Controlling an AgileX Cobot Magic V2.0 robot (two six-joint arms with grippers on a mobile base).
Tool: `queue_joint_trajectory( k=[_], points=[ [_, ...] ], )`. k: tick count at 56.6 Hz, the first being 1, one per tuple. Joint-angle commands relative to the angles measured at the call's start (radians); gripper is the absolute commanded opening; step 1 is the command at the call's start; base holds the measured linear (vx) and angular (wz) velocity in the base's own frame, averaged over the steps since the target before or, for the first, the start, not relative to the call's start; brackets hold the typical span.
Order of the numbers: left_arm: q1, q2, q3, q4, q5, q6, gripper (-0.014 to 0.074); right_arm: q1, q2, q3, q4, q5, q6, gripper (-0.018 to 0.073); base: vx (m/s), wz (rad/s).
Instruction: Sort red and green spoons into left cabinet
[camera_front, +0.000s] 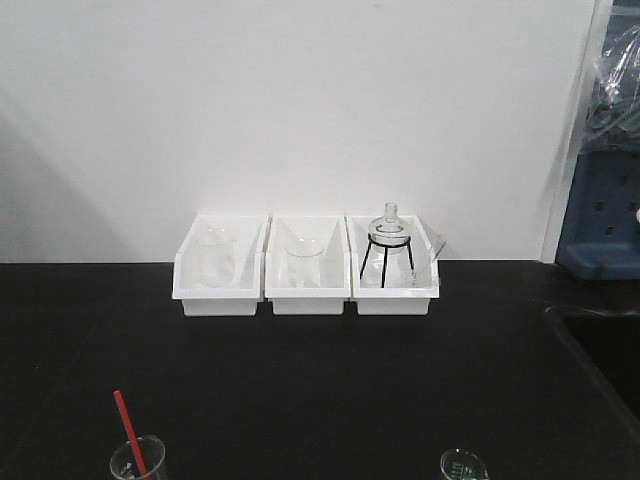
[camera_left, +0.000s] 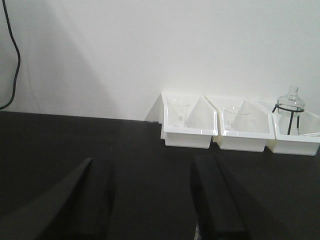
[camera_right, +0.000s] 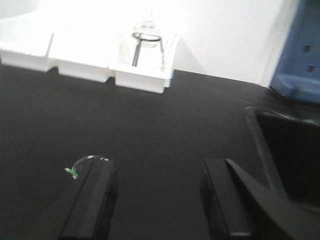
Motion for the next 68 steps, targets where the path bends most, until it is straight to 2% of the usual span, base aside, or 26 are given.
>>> queue_joint_trajectory(
  k=[1,6,9,15,22,32,42,47,68],
  points=[
    [-0.003,0.093,-0.037,0.017,-0.179,-0.009,0.0472,-0.005,0.072,-0.038,-0.047,-0.198,0.007,0.0445,0.0,0.0],
    [-0.003,0.187,-0.05,0.094,-0.241,-0.025,0.0472,-0.005,0.139,-0.038,-0.047,-0.277,0.021,0.0445,0.0,0.0],
    [-0.003,0.254,-0.063,0.17,-0.282,-0.056,0.0472,-0.005,0.178,-0.038,-0.047,-0.315,0.025,0.0445,0.0,0.0],
    [-0.003,0.392,-0.1,0.344,-0.389,-0.168,0.0472,-0.005,0.252,-0.038,-0.051,-0.384,0.027,0.0445,0.0,0.0],
    [-0.003,0.536,-0.149,0.469,-0.498,-0.278,0.0472,-0.005,0.337,-0.041,-0.095,-0.491,0.028,0.0445,0.0,0.0],
    [-0.003,0.696,-0.197,0.46,-0.589,-0.268,0.0472,-0.005,0.475,-0.098,-0.216,-0.553,0.031,0.0445,0.0,0.0],
    [-0.003,0.79,-0.21,0.449,-0.683,-0.268,0.0472,-0.005,0.597,-0.162,-0.281,-0.597,0.031,0.0445,0.0,0.0],
    [-0.003,0.811,-0.21,0.449,-0.712,-0.268,0.0472,-0.005,0.656,-0.182,-0.294,-0.63,0.031,0.0445,0.0,0.0],
    [-0.003,0.819,-0.21,0.449,-0.711,-0.268,0.0472,-0.005,0.829,-0.237,-0.312,-0.7,0.024,0.0445,0.0,0.0]
  ],
)
